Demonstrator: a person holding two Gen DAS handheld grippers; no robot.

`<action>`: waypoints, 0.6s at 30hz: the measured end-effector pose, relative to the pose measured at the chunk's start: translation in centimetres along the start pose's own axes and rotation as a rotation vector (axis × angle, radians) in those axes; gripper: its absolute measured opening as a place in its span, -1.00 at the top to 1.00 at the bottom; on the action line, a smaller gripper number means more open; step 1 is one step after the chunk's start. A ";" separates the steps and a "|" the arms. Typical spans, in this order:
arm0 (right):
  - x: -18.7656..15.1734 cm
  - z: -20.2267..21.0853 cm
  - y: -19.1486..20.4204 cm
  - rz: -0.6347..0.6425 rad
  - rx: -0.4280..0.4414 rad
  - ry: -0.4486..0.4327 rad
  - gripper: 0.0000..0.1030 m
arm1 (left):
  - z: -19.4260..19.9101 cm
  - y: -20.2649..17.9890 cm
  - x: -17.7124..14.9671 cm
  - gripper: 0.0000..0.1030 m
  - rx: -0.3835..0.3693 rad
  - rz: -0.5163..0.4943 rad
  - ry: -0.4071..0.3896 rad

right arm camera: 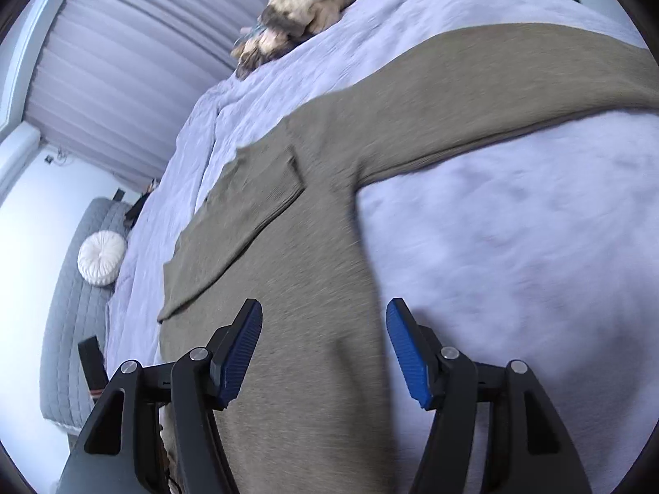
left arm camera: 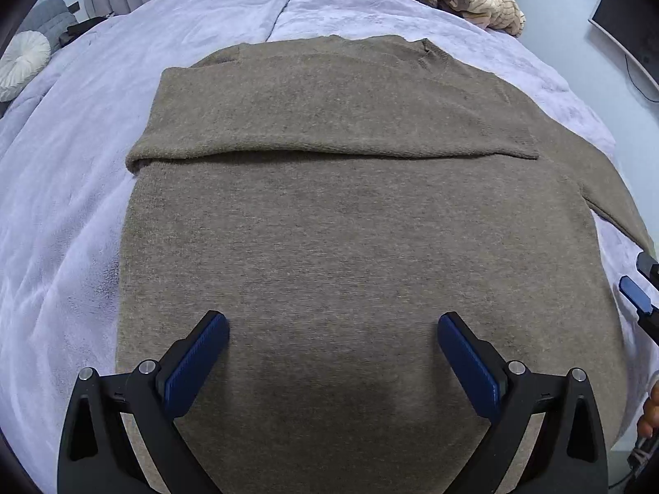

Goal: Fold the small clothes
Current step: 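Release the folded side and lift the left gripper away, then grasp the sleeve cuff nearest the right gripper with the right gripper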

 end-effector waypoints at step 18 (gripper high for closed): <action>6.6 9.1 -13.0 -0.384 0.056 -0.275 -0.29 | -0.3 -11.4 0.7 -0.98 -0.117 -0.117 0.009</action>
Point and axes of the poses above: each gripper's, at about its wrist camera, not at the fingertips, and z roughly against the way its jaws point, y to its left, x to its top, the point moved 1 cm from there along -z, roughly the way its jaws point
